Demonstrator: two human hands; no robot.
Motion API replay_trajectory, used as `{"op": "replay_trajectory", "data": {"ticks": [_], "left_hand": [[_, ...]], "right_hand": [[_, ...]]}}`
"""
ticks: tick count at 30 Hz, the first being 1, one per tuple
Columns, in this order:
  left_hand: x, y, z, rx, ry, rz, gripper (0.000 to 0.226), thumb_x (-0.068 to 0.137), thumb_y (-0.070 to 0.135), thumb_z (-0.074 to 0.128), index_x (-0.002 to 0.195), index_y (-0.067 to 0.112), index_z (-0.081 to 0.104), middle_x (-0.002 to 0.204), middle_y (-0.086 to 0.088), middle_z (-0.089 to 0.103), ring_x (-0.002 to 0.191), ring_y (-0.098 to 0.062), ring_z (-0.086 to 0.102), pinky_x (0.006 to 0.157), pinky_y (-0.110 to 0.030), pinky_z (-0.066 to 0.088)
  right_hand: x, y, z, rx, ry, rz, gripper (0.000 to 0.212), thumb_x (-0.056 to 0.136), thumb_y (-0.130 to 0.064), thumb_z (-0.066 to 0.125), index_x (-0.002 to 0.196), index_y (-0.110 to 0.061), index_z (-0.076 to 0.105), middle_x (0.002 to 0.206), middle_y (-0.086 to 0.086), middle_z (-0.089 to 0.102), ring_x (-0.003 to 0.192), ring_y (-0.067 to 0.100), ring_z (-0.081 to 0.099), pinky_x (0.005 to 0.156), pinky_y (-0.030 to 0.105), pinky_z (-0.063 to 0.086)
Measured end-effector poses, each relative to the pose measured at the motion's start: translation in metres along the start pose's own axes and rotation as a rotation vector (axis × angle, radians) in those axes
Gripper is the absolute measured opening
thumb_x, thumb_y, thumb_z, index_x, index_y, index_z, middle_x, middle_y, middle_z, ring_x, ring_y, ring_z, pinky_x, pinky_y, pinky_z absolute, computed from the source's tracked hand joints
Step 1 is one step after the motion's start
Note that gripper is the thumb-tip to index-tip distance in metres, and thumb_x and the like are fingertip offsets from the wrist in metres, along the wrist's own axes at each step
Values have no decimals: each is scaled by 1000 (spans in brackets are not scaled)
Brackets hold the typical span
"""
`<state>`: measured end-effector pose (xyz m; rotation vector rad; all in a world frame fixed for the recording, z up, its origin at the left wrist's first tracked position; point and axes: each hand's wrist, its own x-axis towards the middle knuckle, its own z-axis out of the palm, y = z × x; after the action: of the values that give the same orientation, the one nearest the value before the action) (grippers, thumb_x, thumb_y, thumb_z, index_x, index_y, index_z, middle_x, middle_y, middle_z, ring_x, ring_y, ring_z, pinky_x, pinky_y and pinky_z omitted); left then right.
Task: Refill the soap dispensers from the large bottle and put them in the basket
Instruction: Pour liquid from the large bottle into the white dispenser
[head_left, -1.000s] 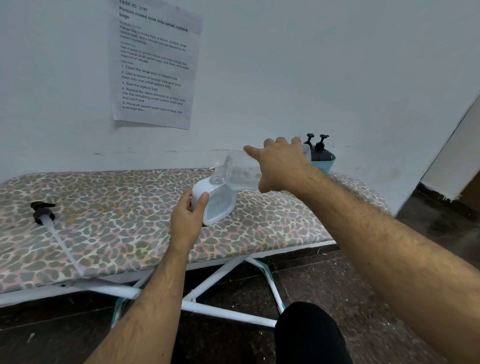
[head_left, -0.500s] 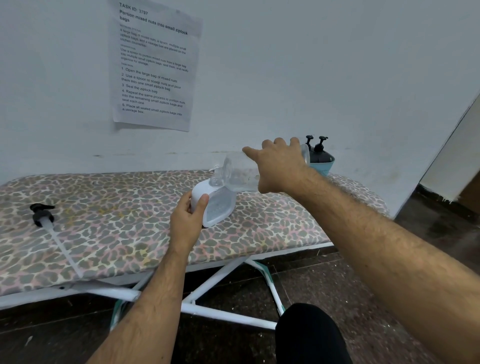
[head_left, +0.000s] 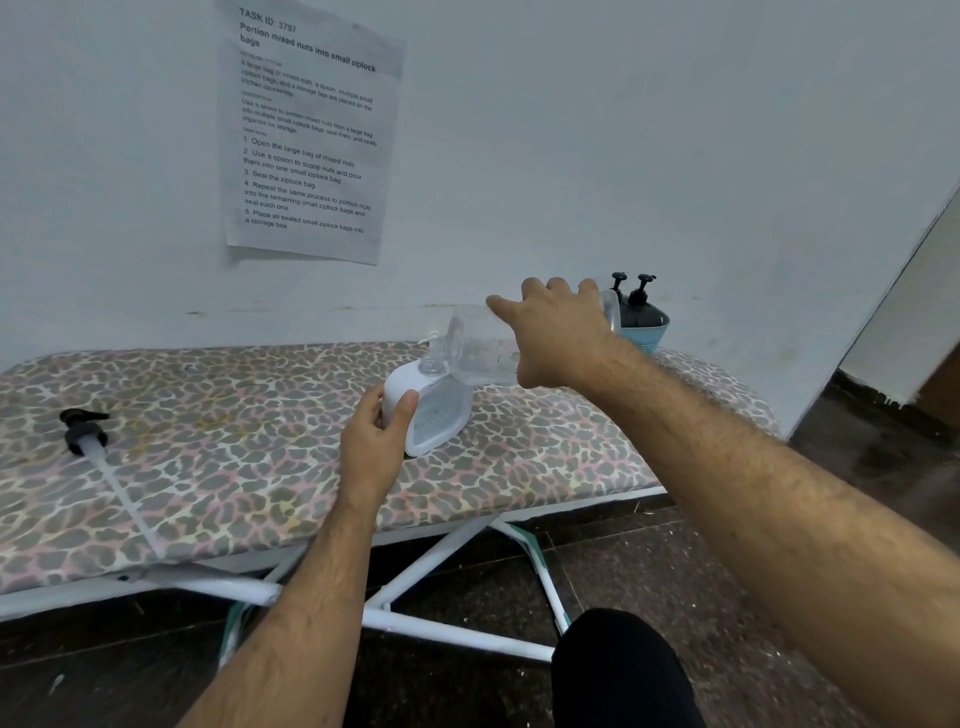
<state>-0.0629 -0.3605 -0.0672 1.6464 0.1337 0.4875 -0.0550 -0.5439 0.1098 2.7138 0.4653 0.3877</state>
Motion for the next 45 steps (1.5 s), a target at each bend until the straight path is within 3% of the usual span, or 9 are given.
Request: {"op": "replay_trajectory", "data": {"ticks": [8,13,20,25,29,34,45], "left_hand": [[0,0,1,3,4,1,26,90,53,62,114,44,56,104,10,69,95,-15,69,81,-52,59],[0,0,0,-1,-3,-1,38,82,64,61,115,45,58,104,10,70,95,-15,69,79,-52,60],[0,1,0,-6,0,6,22,91,50,63,112,47,56,103,12,69,96,-15,69,82,-52,59],[-1,0,-1,-5,-5,14,35,84,60,61,114,44,58,102,12,70,95,-15,69,80,-52,59],[0,1,1,-3,0,12,22,92,48,62,113,42,56,100,14,68,94,-14,68,83,-51,59],[0,1,1,5,6,16,23,93,45,62,114,40,55,99,17,66,94,-13,68,84,-49,58],[0,2,1,11,8,11,23,93,46,63,114,41,55,99,16,67,94,-14,68,84,-51,58]], "right_hand": [[1,0,-1,-21,14,-15,68,86,-27,64,146,-27,33,130,8,49,119,29,48,101,54,35],[1,0,-1,-17,10,-13,69,86,-26,64,147,-27,32,131,8,49,120,30,47,102,55,35],[0,0,-2,-22,9,-11,69,86,-25,64,147,-27,32,131,9,49,120,30,48,102,55,34],[0,-1,-1,-28,7,-11,68,86,-25,64,146,-26,33,129,9,50,119,30,48,101,54,35],[1,-1,-2,-25,10,-13,69,87,-26,65,147,-25,32,131,9,50,120,30,48,102,56,34],[1,-1,-3,-29,19,-20,70,87,-25,64,148,-25,31,131,9,50,121,30,48,103,56,33],[0,-2,-5,-32,27,-29,68,89,-22,60,150,-25,30,134,9,49,125,32,46,112,62,23]]}}
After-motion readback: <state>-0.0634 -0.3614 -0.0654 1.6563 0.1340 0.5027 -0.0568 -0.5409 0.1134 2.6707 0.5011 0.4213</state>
